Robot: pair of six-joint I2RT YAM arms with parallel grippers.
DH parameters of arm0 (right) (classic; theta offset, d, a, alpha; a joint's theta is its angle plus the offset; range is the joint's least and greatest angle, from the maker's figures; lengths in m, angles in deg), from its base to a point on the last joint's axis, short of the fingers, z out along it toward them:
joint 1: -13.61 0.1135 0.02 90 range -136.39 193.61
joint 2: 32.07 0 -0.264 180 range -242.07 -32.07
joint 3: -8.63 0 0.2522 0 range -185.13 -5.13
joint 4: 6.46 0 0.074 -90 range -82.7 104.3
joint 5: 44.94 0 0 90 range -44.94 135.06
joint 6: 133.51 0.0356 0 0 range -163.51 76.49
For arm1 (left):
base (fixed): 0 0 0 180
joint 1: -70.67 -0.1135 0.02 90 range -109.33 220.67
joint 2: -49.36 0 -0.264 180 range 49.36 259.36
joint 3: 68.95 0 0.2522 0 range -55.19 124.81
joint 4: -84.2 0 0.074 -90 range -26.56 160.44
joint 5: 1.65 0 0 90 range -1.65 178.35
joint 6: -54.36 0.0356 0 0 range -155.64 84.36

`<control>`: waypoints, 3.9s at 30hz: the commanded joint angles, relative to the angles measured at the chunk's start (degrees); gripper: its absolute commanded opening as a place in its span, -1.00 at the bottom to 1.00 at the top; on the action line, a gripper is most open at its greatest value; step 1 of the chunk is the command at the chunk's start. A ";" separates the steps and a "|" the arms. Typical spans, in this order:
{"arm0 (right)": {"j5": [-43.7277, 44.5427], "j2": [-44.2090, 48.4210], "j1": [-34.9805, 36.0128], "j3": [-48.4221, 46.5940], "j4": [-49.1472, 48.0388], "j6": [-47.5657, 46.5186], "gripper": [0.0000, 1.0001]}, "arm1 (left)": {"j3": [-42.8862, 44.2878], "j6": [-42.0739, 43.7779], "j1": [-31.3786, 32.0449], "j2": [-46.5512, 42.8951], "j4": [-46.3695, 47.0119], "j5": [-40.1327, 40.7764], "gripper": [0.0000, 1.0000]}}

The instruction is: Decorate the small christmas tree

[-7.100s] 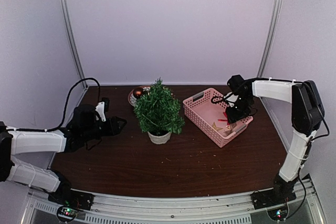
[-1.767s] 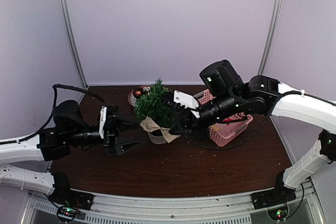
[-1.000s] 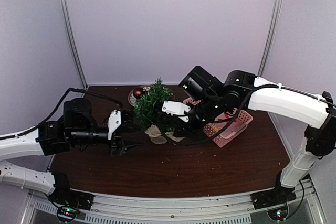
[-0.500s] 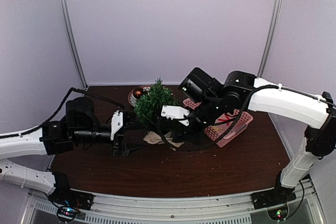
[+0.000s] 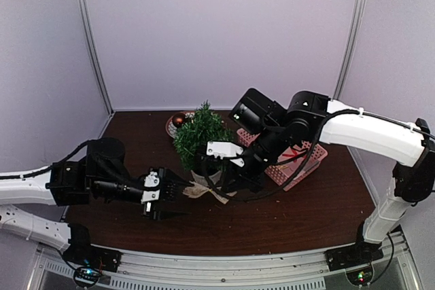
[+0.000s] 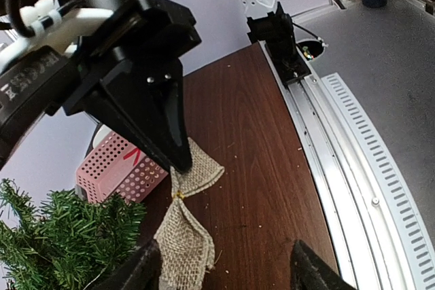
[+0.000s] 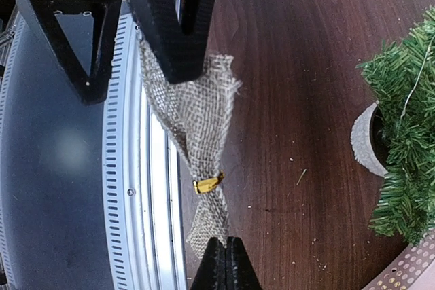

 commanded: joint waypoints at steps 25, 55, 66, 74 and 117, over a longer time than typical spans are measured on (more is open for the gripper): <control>23.40 5.34 4.70 4.15 -7.65 -5.48 -1.00 | 0.43 -32.88 -8.70 -0.92 6.28 2.03 0.08; 25.47 11.02 3.77 9.22 -16.59 -0.68 0.36 | -2.58 -39.51 -10.90 5.02 16.95 -3.80 -1.00; 2.11 18.56 -10.61 23.58 -37.27 15.76 0.34 | -6.73 -48.10 -18.91 4.23 29.83 -8.42 -1.00; -2.95 13.60 -11.99 23.57 -44.12 21.75 0.35 | -4.81 -48.43 -19.68 8.93 32.28 -12.62 -1.00; 1.79 2.08 -12.42 19.02 -38.09 22.93 -1.00 | 1.09 -50.45 -23.37 18.76 25.27 -7.00 -1.00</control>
